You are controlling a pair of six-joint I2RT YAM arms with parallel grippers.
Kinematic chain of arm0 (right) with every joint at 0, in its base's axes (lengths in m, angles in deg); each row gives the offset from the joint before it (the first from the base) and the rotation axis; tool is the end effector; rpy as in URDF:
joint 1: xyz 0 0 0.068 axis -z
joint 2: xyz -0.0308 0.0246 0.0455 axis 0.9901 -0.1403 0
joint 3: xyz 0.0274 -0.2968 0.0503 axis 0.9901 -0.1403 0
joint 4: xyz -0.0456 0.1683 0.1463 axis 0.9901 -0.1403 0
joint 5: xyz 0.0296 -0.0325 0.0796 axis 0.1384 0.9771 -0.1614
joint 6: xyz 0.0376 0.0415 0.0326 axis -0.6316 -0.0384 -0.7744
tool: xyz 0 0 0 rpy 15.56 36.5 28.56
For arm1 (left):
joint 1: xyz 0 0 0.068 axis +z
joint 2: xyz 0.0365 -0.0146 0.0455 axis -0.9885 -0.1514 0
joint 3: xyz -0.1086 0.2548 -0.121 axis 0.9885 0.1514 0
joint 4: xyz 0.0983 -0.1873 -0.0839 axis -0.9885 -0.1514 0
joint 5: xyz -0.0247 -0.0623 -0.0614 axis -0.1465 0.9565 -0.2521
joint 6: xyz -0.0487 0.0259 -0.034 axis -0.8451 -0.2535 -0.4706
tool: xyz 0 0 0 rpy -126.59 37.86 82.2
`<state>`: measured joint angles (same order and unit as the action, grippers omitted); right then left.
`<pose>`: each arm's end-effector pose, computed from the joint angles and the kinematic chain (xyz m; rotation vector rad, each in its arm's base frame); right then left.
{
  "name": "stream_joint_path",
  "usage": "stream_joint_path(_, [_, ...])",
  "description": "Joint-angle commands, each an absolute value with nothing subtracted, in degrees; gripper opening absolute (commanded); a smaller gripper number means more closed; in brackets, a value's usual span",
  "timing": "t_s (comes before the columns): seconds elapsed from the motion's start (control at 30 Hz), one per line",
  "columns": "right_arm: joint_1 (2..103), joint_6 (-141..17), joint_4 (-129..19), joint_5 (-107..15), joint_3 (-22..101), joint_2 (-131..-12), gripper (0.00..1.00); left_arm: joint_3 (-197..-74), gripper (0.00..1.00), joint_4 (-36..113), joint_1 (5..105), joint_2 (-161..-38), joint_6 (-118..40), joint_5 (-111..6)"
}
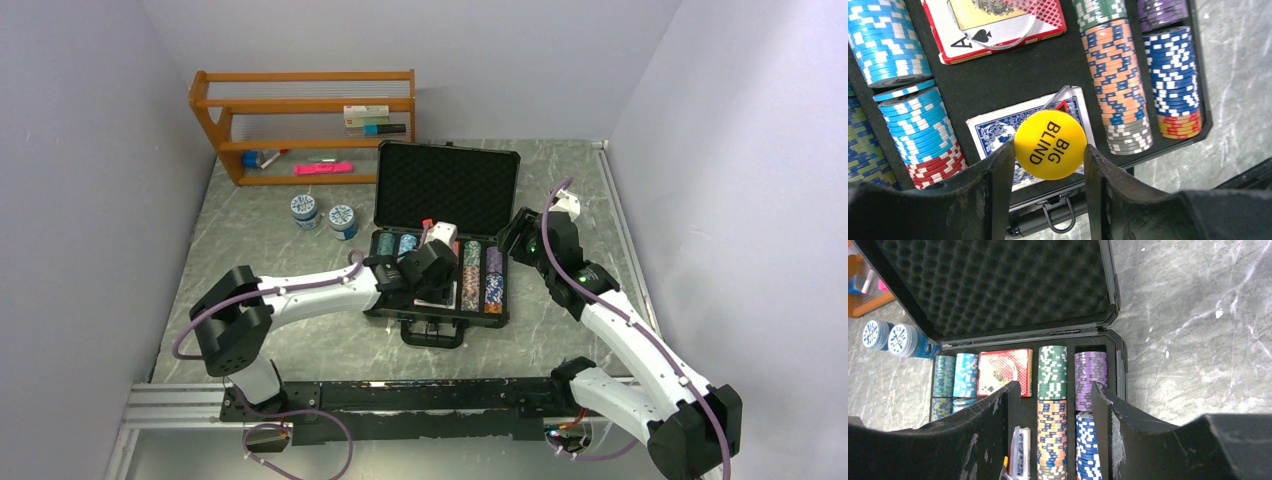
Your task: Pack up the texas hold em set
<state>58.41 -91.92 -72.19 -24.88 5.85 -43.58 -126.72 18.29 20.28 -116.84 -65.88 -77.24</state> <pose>0.1591 0.0565 0.3074 0.3809 2.0549 0.4004 0.1714 -0.2798 0.2692 0.3388 2.3854 -0.4953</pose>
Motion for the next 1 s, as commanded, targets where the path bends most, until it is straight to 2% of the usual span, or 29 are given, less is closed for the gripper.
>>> stream_joint_path(0.0, [58.66,-90.74,-69.94,-23.25,5.97,-42.41,0.59,-130.23,0.50,14.29,19.41,-118.47,-67.38,-81.19])
stream_joint_path(0.17, [58.77,-90.96,-69.58,-23.60,5.64,-42.73,0.59,-131.20,0.58,13.58,19.16,-119.33,-67.14,-80.81])
stream_joint_path(0.3, [58.78,-90.98,-69.53,-24.01,5.64,-42.85,0.59,-132.15,0.75,12.98,19.22,-117.99,-66.83,-81.73])
stream_joint_path(0.43, [58.91,-90.74,-69.97,-23.80,6.10,-42.56,0.59,-131.73,0.87,14.30,19.23,-114.74,-65.77,-82.49])
stream_joint_path(0.63, [59.00,-90.54,-70.21,-23.59,6.20,-42.06,0.59,-130.65,0.84,10.12,21.41,-108.56,-66.56,-91.86])
stream_joint_path(0.8, [58.97,-91.23,-68.51,-26.79,6.49,-43.90,0.59,-128.88,0.74,7.92,30.27,-101.75,-66.62,-93.76])
stream_joint_path(0.97, [58.97,-92.51,-68.87,-27.90,7.70,-45.97,0.58,-122.98,0.74,10.42,40.94,-96.61,-65.20,-89.60])
